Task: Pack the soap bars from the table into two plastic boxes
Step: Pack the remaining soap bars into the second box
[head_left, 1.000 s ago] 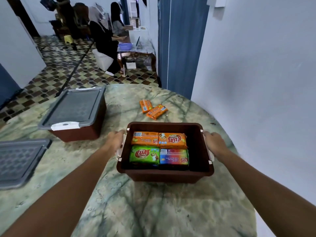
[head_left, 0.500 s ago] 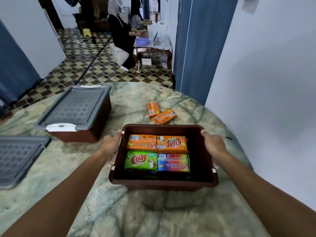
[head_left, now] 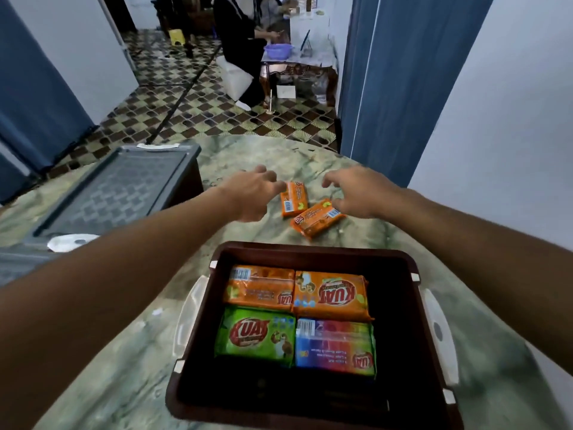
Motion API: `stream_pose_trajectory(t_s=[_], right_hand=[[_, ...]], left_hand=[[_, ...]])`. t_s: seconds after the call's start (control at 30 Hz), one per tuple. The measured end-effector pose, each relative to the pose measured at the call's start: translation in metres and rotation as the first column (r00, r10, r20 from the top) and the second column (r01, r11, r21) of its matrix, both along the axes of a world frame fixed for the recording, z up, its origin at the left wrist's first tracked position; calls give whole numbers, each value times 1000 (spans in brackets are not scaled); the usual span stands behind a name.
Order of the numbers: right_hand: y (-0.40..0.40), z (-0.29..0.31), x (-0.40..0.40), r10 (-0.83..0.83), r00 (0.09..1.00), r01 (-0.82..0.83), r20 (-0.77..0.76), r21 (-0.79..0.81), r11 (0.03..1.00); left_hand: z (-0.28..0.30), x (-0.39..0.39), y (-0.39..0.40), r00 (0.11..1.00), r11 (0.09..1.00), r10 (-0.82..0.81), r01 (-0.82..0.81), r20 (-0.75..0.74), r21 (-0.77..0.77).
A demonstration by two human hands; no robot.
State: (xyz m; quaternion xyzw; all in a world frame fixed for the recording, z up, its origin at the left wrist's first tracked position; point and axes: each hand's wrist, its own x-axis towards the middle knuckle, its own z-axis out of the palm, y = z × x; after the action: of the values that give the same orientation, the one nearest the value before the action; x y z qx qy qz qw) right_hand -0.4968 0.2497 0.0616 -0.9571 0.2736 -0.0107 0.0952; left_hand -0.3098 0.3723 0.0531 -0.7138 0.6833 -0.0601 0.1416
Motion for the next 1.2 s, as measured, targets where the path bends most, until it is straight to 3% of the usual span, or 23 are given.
stream_pose_trajectory(t_s=[0.2,0.37,0.5,0.57,0.67,0.73,0.83,1.0,1.2], right_hand=[[-31,-60,39,250,908,-284,-335,-54,957],[-49,-95,58,218,829,-297,-514,-77,952],[-54,-104,63,238,865,-316,-442,-111,942],[-52,-102,64,228,868,-308,-440,-118,944],[-43,-91,59,174,852,-291,-494,-169,942],[-37,-79,48,124,872,-252,-473,-218,943],[-24,-39,28,42,938,-135,-344,-251,959],[26,42,-11,-52,965,8,-257,-168,986],[133,54,-78,-37,951,14,-307,-77,997]], left_hand=[[-68,22,-66,977,983,-110,79,181,167],[-99,26,-98,957,963,-130,60,259,262],[-104,23,-112,973,969,-173,140,153,205],[-99,23,-112,965,966,-188,149,180,212],[-86,20,-100,972,957,-139,83,188,276],[-73,19,-87,994,963,-32,2,107,271],[-33,14,-58,989,981,124,-110,-75,159],[45,-21,17,973,995,5,-28,-230,-95],[46,-93,130,940,995,-5,39,-340,95]])
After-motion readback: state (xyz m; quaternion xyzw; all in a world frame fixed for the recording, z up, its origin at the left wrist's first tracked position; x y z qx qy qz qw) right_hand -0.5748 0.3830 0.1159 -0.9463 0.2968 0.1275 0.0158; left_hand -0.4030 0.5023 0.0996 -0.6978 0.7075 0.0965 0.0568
